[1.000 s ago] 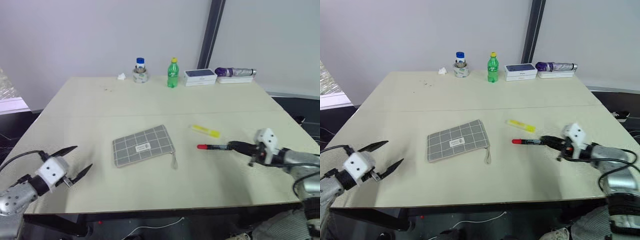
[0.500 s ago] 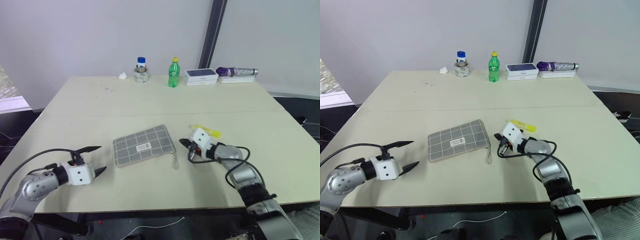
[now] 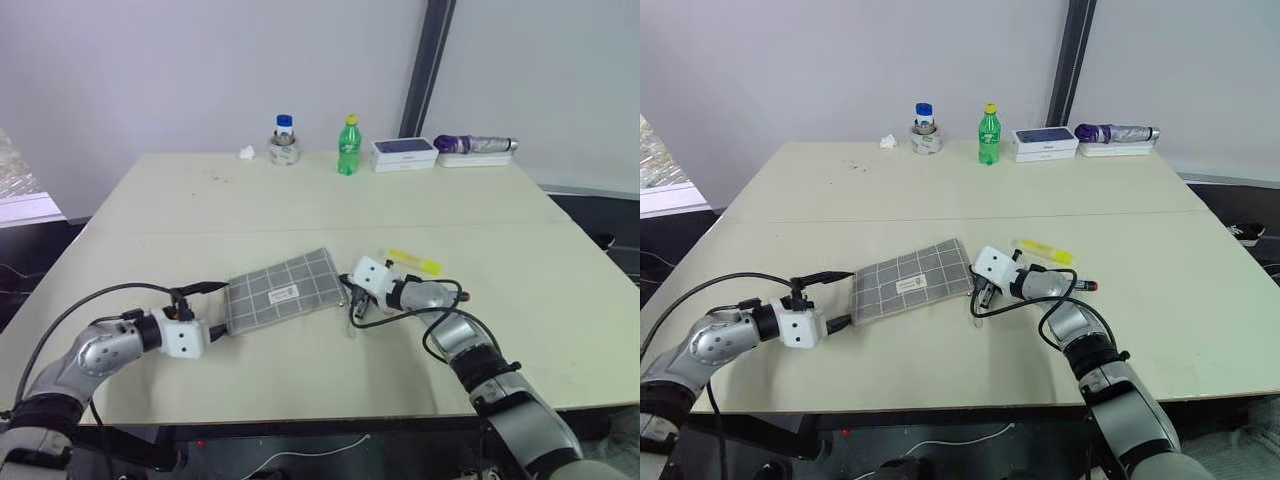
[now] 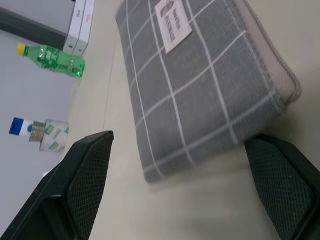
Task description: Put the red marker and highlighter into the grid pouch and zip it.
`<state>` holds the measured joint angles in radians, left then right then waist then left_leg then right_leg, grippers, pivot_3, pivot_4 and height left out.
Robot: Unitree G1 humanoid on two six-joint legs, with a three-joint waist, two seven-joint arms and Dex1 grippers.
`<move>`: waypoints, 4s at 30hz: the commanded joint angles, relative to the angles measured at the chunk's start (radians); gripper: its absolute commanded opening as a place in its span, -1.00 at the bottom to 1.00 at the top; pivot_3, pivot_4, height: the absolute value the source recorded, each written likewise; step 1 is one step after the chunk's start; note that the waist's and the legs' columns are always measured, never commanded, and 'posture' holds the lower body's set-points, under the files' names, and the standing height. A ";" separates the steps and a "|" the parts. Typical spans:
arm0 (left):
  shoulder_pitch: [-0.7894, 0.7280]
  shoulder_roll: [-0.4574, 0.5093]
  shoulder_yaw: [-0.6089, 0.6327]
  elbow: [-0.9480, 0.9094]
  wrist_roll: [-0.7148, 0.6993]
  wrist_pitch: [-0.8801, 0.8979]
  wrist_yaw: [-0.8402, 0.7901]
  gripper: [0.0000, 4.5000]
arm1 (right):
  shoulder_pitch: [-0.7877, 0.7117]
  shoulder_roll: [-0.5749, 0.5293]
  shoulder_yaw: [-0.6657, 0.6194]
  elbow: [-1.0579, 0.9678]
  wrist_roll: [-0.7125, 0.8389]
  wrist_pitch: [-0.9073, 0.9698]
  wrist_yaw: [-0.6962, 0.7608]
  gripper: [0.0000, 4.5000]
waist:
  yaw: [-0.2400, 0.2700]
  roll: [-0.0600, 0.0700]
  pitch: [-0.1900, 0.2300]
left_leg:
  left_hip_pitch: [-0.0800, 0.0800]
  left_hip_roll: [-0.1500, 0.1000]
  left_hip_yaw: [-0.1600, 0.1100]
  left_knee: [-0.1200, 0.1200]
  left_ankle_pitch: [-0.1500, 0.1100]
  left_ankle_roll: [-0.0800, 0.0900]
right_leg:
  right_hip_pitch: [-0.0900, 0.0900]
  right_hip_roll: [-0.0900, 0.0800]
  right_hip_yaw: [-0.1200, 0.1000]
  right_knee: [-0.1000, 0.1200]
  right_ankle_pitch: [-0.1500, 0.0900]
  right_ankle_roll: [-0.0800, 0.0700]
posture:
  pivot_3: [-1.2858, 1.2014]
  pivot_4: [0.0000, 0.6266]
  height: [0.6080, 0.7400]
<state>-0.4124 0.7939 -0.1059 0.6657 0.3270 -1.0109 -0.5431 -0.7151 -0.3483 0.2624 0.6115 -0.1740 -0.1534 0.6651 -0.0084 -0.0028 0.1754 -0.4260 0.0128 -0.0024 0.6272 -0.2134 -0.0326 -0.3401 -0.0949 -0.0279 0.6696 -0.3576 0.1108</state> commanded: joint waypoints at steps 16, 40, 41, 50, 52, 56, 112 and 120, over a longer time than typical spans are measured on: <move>-0.018 -0.029 -0.121 0.047 -0.064 -0.042 -0.074 -0.98 | 0.011 -0.002 -0.050 -0.084 0.074 0.030 0.049 -1.00 | -0.007 0.001 -0.001 | 0.000 0.000 0.000 -0.001 0.000 0.000 | 0.000 0.000 0.000 0.000 0.000 0.000 | 0.03 -0.52 1.00; 0.264 -0.159 0.055 -0.392 -0.171 0.383 0.119 -1.00 | 0.249 0.081 -0.104 -0.663 0.329 0.666 -0.058 0.98 | -0.004 0.001 -0.001 | 0.000 0.002 -0.001 -0.001 0.000 0.000 | -0.001 0.000 0.001 0.000 0.000 0.000 | 0.03 -0.52 1.00; 0.265 -0.161 0.056 -0.397 -0.167 0.388 0.120 -1.00 | 0.235 0.100 -0.107 -0.639 0.322 0.669 -0.084 0.98 | -0.003 0.001 -0.001 | 0.000 0.002 -0.001 -0.001 0.000 0.000 | -0.001 0.000 0.001 0.000 0.000 0.000 | 0.03 -0.52 1.00; 0.290 -0.156 0.074 -0.423 -0.154 0.408 0.138 -1.00 | 0.145 0.153 -0.127 -0.448 0.328 0.671 -0.122 0.88 | -0.006 0.001 -0.001 | 0.000 0.001 -0.001 -0.002 0.000 0.000 | -0.001 0.000 0.001 0.000 0.000 0.000 | 0.03 -0.52 1.00; 0.292 -0.155 0.077 -0.426 -0.151 0.409 0.139 -1.00 | 0.149 0.147 -0.101 -0.428 0.317 0.688 -0.101 0.64 | -0.007 0.001 -0.001 | 0.000 0.001 -0.001 -0.002 0.000 0.000 | -0.001 0.000 0.001 0.000 0.000 0.000 | 0.03 -0.52 1.00; 0.297 -0.153 0.081 -0.431 -0.156 0.413 0.134 -1.00 | 0.142 0.173 -0.088 -0.406 0.316 0.664 -0.094 -0.10 | -0.007 0.001 -0.001 | 0.000 0.002 -0.001 -0.002 0.000 0.000 | -0.001 0.000 0.001 0.000 0.000 0.000 | 0.03 -0.52 1.00; 0.163 -0.236 0.013 -0.585 -0.046 0.648 0.153 -1.00 | 0.054 0.072 0.131 -0.454 0.191 0.063 0.367 0.07 | -0.003 0.000 0.000 | 0.000 0.001 -0.002 -0.002 0.000 -0.001 | -0.001 0.001 0.000 -0.001 0.000 0.000 | 0.03 -0.52 1.00; 0.184 -0.237 0.041 -0.596 -0.085 0.656 0.160 -1.00 | 0.148 -0.055 0.092 -0.531 0.224 0.097 0.394 0.97 | -0.003 -0.001 0.000 | 0.000 0.001 -0.002 -0.002 0.000 -0.001 | -0.001 0.001 0.000 -0.001 0.000 0.000 | 0.03 -0.52 1.00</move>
<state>-0.2276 0.5597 -0.1002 0.1016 0.2748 -0.3562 -0.3979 -0.5638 -0.4015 0.3822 0.1457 0.0173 -0.0630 1.0486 -0.0111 -0.0035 0.1755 -0.4263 0.0142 -0.0042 0.6252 -0.2130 -0.0335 -0.3411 -0.0940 -0.0275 0.6684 -0.3576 0.1107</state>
